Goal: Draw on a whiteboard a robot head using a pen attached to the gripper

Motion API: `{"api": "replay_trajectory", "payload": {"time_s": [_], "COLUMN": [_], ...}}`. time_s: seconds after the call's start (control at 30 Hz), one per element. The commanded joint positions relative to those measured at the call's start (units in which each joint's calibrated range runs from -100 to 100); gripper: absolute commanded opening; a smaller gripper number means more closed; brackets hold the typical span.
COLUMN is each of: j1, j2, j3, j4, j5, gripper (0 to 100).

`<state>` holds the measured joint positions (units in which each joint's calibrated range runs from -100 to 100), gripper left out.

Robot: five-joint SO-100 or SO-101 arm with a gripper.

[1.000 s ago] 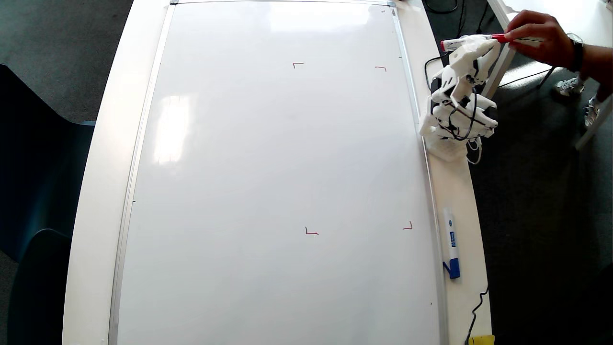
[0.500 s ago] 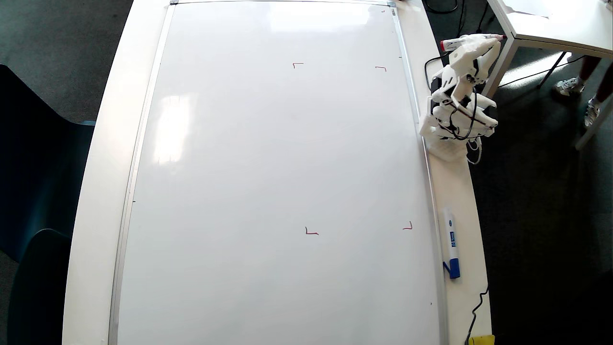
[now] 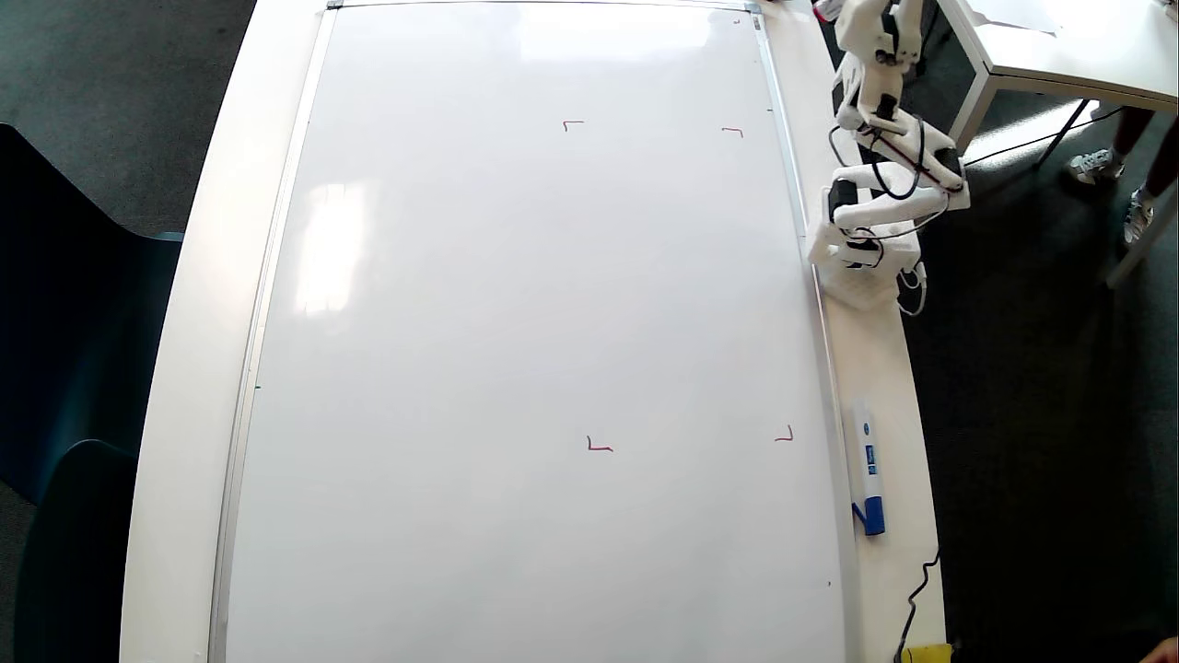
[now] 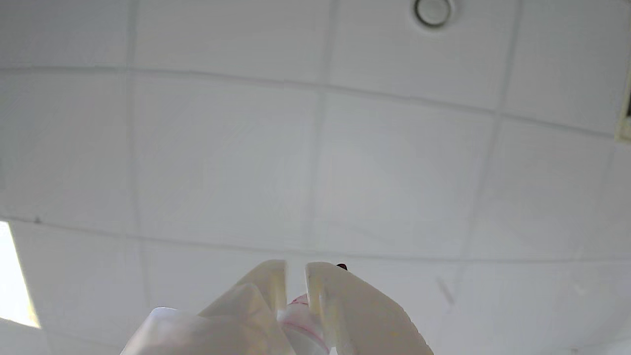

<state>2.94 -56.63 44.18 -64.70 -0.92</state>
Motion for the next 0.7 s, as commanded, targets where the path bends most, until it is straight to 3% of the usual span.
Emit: {"api": "replay_trajectory", "payload": {"time_s": [0.0, 0.27, 0.67], "j1": [-4.2, -9.0, -16.7], "j2": [7.9, 16.3, 27.7], "j3": [-12.4, -25.8, -35.5], "j4": [11.5, 36.8, 92.1], "j5": [0.0, 0.0, -0.2], "gripper": [1, 1, 1]}}
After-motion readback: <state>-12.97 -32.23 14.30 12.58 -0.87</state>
